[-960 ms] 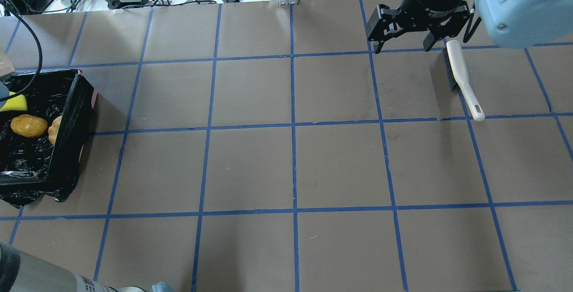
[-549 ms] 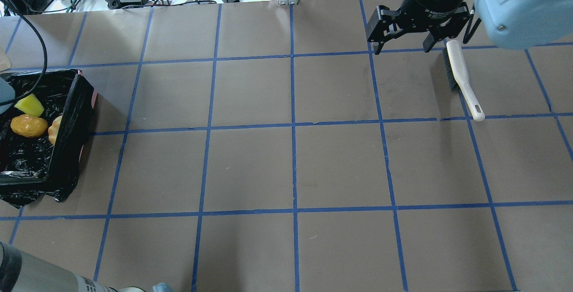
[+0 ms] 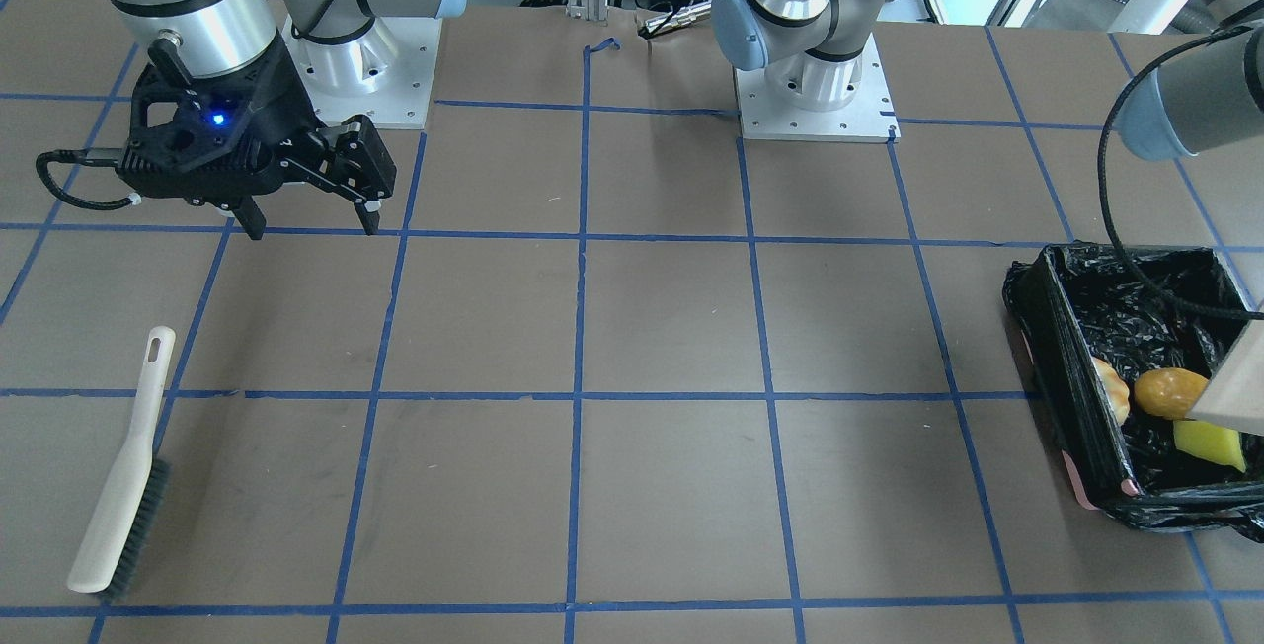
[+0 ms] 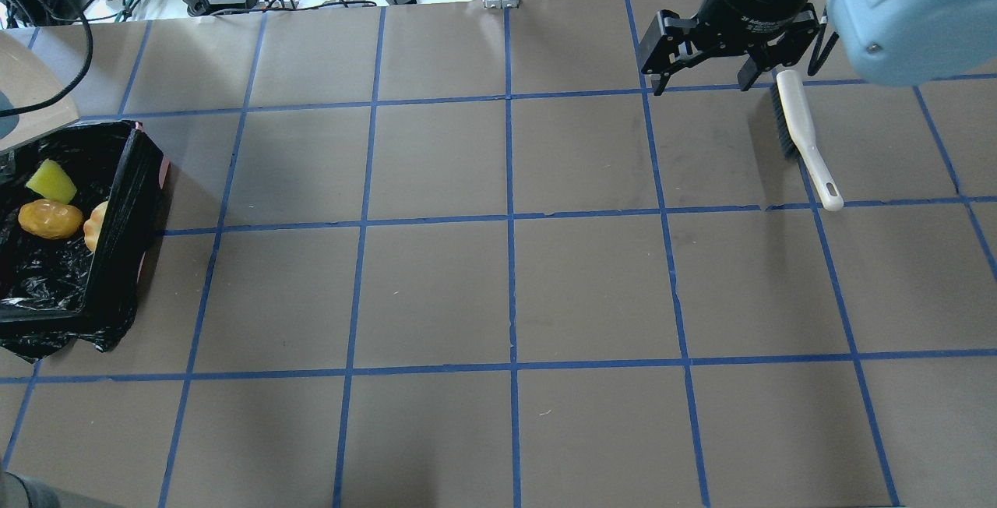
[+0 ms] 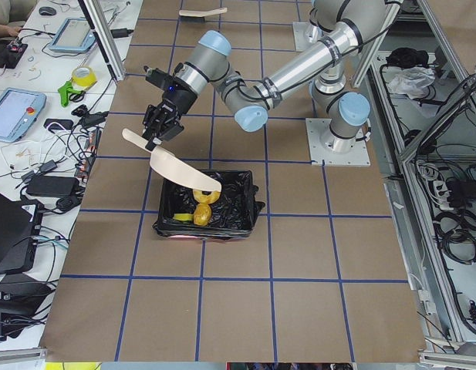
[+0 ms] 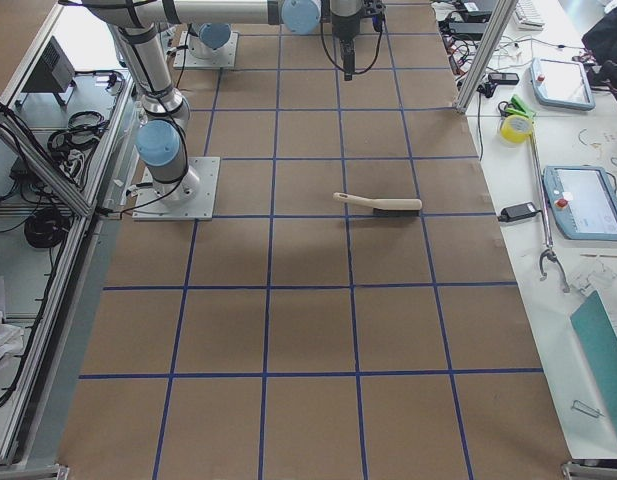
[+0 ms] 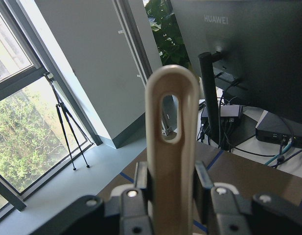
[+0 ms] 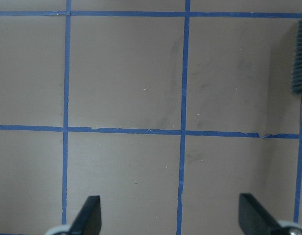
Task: Sweep and dump trash into bin
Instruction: 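Hold the dustpan tipped over the bin with the left gripper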
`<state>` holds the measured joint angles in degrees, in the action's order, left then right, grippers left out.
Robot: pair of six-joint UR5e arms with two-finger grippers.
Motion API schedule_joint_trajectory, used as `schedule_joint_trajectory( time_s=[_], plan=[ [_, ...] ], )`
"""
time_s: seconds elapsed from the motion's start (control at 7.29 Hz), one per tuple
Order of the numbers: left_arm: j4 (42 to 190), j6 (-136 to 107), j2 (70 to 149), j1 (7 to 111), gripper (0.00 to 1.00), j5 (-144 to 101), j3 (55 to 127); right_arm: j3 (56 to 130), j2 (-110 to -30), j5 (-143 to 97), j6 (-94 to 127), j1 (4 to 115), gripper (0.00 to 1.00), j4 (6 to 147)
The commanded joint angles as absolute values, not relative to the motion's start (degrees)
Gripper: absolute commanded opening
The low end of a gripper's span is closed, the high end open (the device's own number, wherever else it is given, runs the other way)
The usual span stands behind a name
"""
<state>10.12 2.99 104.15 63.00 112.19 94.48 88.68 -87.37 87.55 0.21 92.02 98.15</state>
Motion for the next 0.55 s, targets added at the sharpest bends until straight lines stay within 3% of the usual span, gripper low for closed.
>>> schedule_joint_trajectory(
  time_s=[0.0,0.41],
  plan=[
    [19.73,-4.20,101.96,66.95,0.00,113.29,93.78,88.68,-87.36,87.71,0.18,92.02,1.00,98.17],
    [35.21,-27.01,101.51,73.55,0.00,113.38,93.87,88.68,-87.36,87.54,0.00,92.02,1.00,98.17]
  ],
)
